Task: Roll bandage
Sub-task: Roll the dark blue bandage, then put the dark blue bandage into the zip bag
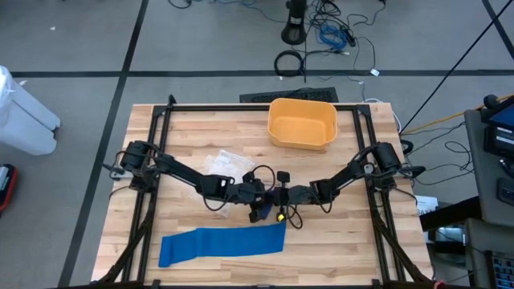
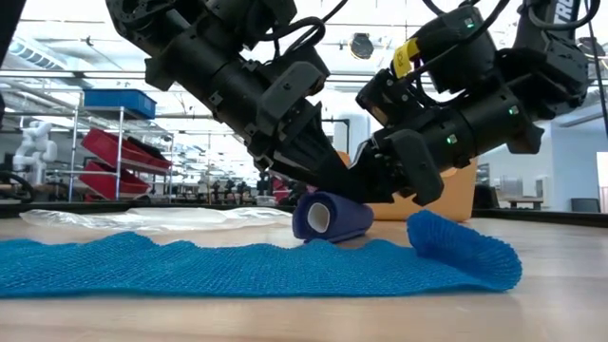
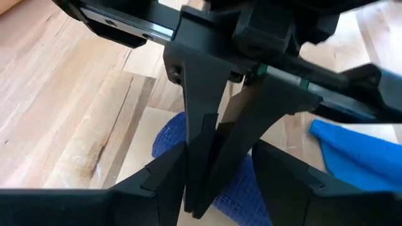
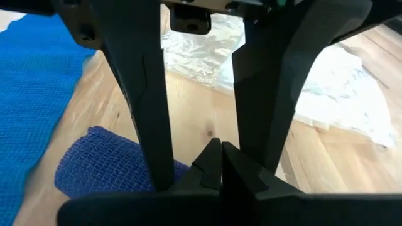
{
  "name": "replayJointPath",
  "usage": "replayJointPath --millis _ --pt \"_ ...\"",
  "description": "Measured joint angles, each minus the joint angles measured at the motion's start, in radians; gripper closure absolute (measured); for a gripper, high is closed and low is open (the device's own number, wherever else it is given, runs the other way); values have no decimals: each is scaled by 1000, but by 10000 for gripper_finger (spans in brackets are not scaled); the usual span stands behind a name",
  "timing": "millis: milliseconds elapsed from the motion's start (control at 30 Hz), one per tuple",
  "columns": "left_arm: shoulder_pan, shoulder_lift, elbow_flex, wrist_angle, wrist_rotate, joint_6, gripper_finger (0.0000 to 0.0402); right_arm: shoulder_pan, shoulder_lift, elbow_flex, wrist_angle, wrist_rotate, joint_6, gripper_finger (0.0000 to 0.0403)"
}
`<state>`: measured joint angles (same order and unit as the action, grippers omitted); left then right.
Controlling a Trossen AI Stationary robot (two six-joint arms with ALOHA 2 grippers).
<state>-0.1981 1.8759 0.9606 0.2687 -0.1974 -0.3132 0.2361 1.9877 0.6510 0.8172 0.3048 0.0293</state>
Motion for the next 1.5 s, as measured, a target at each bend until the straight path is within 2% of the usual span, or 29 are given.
replayJointPath --millis 133,300,467,733,867,933,1033,1200,1333,1500 --pt "-1 0 1 -62 8 -22 217 5 0 0 2 0 6 402" --pt "-5 0 2 -65 11 -22 217 6 -31 -4 3 -9 -20 403" --pt "-8 -3 2 -68 14 -23 217 8 -132 -9 -76 -30 -46 403" --pt "-8 -13 1 -75 14 -22 217 8 -310 -8 -211 54 -67 403" --pt "-8 -74 -1 -136 13 1 217 2 -367 -7 -227 54 -27 402" --pt "-7 -136 -1 -202 -22 11 217 -13 -380 -7 -237 53 -2 395" --pt "-6 -229 -1 -300 -117 41 217 -61 -378 -6 -235 30 41 370" --pt "-2 -354 -1 -425 -270 82 217 -213 -320 4 -240 -139 201 299" --pt "11 -415 -1 -507 -329 85 217 -295 -242 67 -261 -203 244 235" --pt "31 -474 -65 -513 -355 55 219 -356 -120 244 -450 -207 227 186"
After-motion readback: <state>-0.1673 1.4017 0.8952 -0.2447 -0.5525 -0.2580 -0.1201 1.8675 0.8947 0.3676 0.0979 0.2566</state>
